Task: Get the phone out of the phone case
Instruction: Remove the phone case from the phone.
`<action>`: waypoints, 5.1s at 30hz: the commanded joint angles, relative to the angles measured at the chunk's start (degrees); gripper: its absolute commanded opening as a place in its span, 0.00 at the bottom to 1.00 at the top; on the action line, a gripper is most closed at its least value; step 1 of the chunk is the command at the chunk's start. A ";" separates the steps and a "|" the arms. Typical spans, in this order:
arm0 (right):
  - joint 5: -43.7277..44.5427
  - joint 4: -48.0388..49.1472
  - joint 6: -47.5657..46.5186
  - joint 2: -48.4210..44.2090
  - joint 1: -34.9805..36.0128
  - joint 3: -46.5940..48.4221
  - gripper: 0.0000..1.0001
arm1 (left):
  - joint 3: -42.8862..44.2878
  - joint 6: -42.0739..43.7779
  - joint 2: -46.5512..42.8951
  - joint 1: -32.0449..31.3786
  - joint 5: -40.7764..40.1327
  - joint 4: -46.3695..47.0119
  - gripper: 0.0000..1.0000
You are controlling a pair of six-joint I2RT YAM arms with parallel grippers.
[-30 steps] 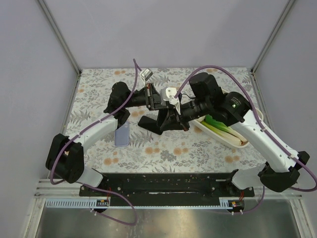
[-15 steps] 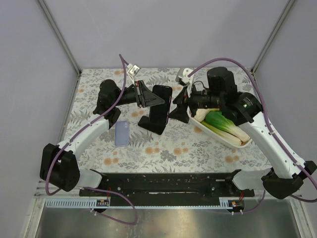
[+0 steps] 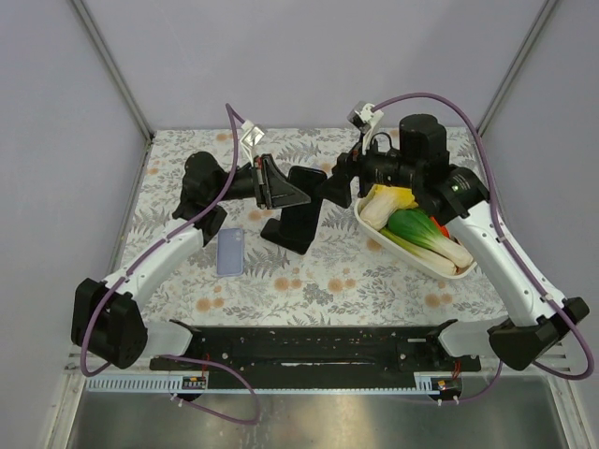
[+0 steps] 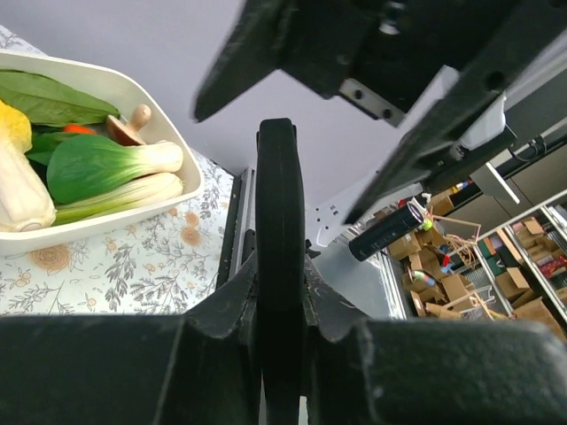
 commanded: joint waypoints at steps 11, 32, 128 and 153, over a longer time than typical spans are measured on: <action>-18.28 19.22 13.98 4.80 -2.85 -7.06 0.74 | 2.89 1.88 -2.34 -2.09 1.32 4.26 0.00; -25.14 23.29 15.58 3.23 -4.61 -8.91 0.00 | 5.26 17.60 -2.69 -2.09 1.67 -11.29 0.60; -37.90 19.52 9.87 -2.31 -5.14 -10.06 0.00 | 22.67 80.99 -2.77 -18.71 -4.57 -73.96 0.80; -33.05 7.37 0.63 -1.88 -5.22 -2.05 0.00 | 20.29 75.35 -3.48 -14.84 6.86 -71.59 0.00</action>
